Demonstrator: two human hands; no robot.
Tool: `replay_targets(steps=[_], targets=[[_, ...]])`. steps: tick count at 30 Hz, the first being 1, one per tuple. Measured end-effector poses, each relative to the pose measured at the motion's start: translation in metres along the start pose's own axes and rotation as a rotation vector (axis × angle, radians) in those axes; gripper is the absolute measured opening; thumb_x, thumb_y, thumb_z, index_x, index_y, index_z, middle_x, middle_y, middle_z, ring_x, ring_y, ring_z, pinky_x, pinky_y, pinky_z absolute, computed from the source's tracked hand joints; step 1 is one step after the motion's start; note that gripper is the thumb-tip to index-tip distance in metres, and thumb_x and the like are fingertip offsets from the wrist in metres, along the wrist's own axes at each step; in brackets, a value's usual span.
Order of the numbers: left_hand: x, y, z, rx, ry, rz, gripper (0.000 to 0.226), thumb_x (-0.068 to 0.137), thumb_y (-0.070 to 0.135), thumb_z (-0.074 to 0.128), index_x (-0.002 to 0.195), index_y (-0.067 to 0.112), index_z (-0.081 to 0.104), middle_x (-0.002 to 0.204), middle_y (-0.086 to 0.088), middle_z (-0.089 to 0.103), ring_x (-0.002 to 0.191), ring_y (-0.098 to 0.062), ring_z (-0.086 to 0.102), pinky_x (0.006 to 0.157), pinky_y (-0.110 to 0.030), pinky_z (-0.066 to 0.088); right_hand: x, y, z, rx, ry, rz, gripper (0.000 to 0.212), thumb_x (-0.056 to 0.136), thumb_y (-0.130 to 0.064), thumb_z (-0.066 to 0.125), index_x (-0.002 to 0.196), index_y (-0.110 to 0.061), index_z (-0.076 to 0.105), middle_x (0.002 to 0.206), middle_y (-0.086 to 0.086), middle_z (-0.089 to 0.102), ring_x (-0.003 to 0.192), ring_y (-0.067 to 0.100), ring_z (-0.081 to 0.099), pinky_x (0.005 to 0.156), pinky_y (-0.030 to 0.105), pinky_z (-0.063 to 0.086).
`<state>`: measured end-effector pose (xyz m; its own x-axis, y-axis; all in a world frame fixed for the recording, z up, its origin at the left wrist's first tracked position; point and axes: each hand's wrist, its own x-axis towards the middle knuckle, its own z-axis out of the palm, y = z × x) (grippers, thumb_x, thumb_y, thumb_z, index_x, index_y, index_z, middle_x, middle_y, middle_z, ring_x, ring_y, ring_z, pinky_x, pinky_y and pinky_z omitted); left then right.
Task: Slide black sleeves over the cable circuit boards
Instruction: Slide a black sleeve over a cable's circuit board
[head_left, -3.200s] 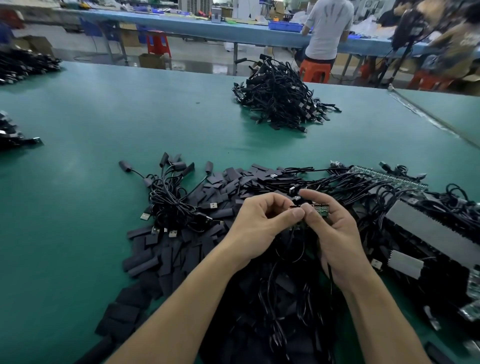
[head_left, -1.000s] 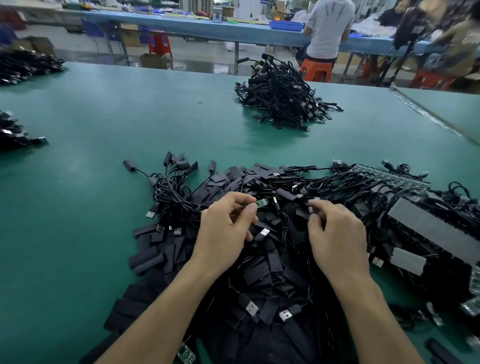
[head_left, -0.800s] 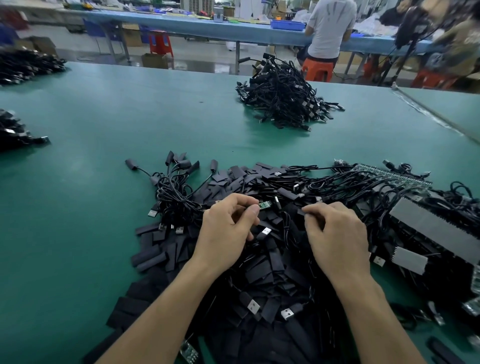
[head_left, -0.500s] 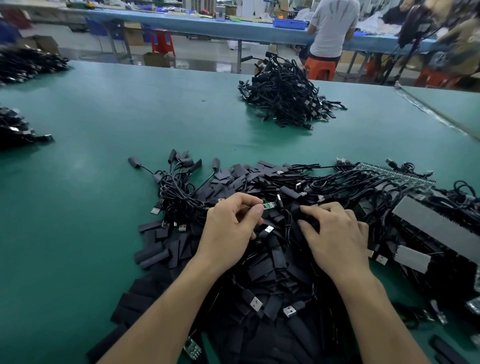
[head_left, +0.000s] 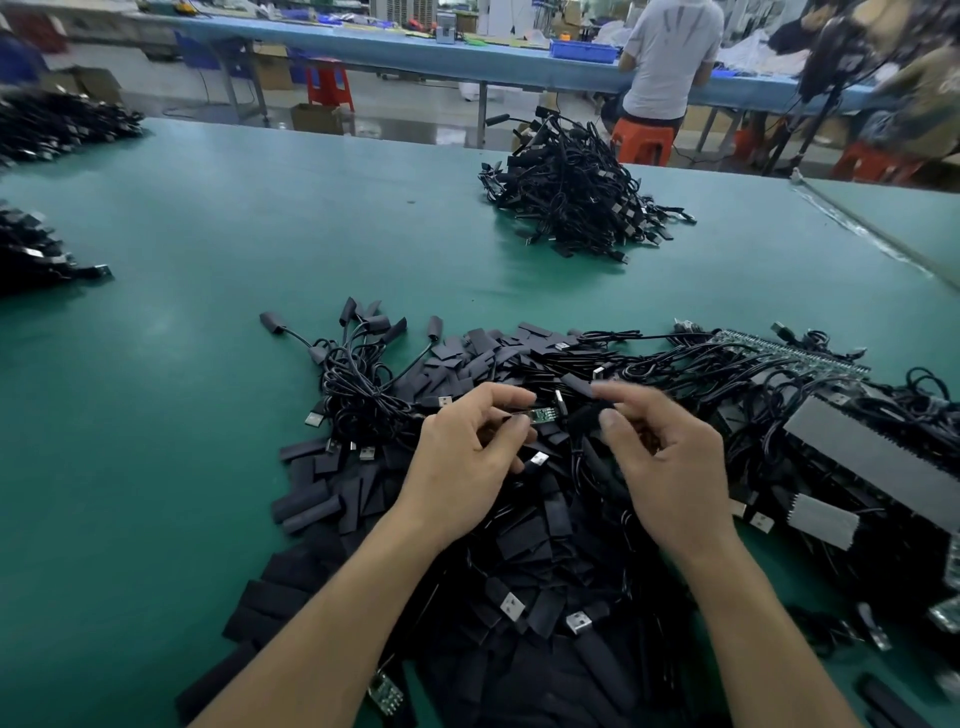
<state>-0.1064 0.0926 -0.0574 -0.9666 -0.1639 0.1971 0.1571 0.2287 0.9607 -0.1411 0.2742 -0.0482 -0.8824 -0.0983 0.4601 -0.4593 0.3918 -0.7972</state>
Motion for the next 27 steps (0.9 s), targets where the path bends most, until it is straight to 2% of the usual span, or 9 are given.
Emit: replay_targets(steps=[3, 5, 8, 11, 14, 16, 20, 22, 27], targets=[[-0.0011, 0.0018, -0.0003, -0.009, -0.019, 0.018, 0.023, 0.098, 0.009, 0.060, 0.101, 0.030, 0.070, 0.083, 0.003, 0.073, 0.065, -0.005, 0.068, 0.054, -0.011, 0.046, -0.0007, -0.0024, 0.0032, 0.147, -0.085, 0.012, 0.033, 0.086, -0.004, 0.073, 0.097, -0.035, 0.074, 0.088, -0.015, 0.073, 0.076, 0.005, 0.067, 0.067, 0.015, 0.051], [-0.0015, 0.0022, -0.0001, -0.028, -0.021, 0.026, 0.025, 0.097, 0.004, 0.060, 0.094, 0.026, 0.072, 0.083, 0.002, 0.073, 0.068, -0.005, 0.068, 0.056, -0.011, 0.048, -0.0013, -0.0023, 0.0037, 0.193, -0.123, 0.028, 0.031, 0.082, -0.004, 0.077, 0.096, -0.032, 0.074, 0.088, -0.010, 0.074, 0.076, 0.005, 0.068, 0.067, 0.016, 0.052], [-0.0009, 0.0017, 0.0006, -0.043, -0.026, 0.019, 0.023, 0.095, 0.005, 0.062, 0.095, 0.023, 0.074, 0.084, -0.001, 0.074, 0.071, -0.011, 0.070, 0.063, -0.015, 0.052, -0.0011, -0.0014, 0.0034, 0.235, -0.149, 0.056, 0.030, 0.080, -0.005, 0.079, 0.096, -0.029, 0.073, 0.084, -0.006, 0.074, 0.071, 0.005, 0.066, 0.065, 0.016, 0.051], [0.0000, -0.0007, 0.0011, -0.043, -0.029, 0.024, 0.013, 0.092, 0.013, 0.070, 0.097, 0.023, 0.074, 0.082, -0.003, 0.074, 0.072, -0.019, 0.071, 0.070, -0.033, 0.061, -0.0011, -0.0015, 0.0038, 0.241, -0.177, 0.055, 0.028, 0.079, -0.004, 0.080, 0.096, -0.025, 0.074, 0.083, -0.006, 0.074, 0.072, 0.006, 0.067, 0.066, 0.018, 0.052], [0.0001, -0.0026, 0.0009, -0.057, -0.064, 0.032, 0.011, 0.089, 0.017, 0.074, 0.097, 0.024, 0.074, 0.082, -0.004, 0.075, 0.077, -0.027, 0.072, 0.078, -0.051, 0.059, -0.0013, -0.0015, 0.0036, 0.243, -0.197, 0.038, 0.026, 0.078, -0.004, 0.080, 0.096, -0.021, 0.075, 0.085, -0.007, 0.075, 0.075, 0.007, 0.069, 0.069, 0.018, 0.054], [0.0012, -0.0038, 0.0001, -0.076, -0.078, 0.025, 0.009, 0.088, 0.016, 0.075, 0.095, 0.023, 0.075, 0.079, -0.005, 0.074, 0.074, -0.028, 0.071, 0.077, -0.051, 0.060, -0.0021, -0.0019, 0.0036, 0.212, -0.216, 0.025, 0.029, 0.077, -0.007, 0.082, 0.098, -0.025, 0.075, 0.084, -0.010, 0.074, 0.076, 0.005, 0.069, 0.069, 0.015, 0.052], [0.0034, -0.0047, -0.0015, -0.145, -0.100, -0.014, 0.012, 0.088, 0.010, 0.074, 0.092, 0.022, 0.075, 0.071, -0.004, 0.072, 0.063, -0.016, 0.066, 0.064, -0.031, 0.056, -0.0030, -0.0044, 0.0060, 0.096, -0.246, -0.080, 0.038, 0.074, -0.010, 0.084, 0.107, -0.027, 0.074, 0.091, -0.015, 0.073, 0.087, 0.000, 0.068, 0.076, 0.010, 0.049], [0.0041, -0.0051, -0.0020, -0.146, -0.108, -0.022, 0.014, 0.088, 0.009, 0.074, 0.092, 0.022, 0.074, 0.070, -0.002, 0.071, 0.063, -0.013, 0.066, 0.063, -0.027, 0.056, -0.0019, -0.0045, 0.0071, -0.021, -0.212, -0.169, 0.035, 0.076, -0.015, 0.084, 0.108, -0.026, 0.075, 0.089, -0.016, 0.069, 0.086, 0.000, 0.066, 0.075, 0.009, 0.047], [0.0038, -0.0051, -0.0022, -0.173, -0.116, -0.019, 0.015, 0.086, 0.011, 0.075, 0.096, 0.021, 0.075, 0.076, -0.002, 0.073, 0.068, -0.015, 0.067, 0.072, -0.035, 0.060, -0.0015, -0.0006, 0.0076, -0.075, -0.166, -0.193, 0.030, 0.076, -0.015, 0.084, 0.104, -0.023, 0.077, 0.089, -0.015, 0.068, 0.084, 0.002, 0.065, 0.072, 0.008, 0.045]])
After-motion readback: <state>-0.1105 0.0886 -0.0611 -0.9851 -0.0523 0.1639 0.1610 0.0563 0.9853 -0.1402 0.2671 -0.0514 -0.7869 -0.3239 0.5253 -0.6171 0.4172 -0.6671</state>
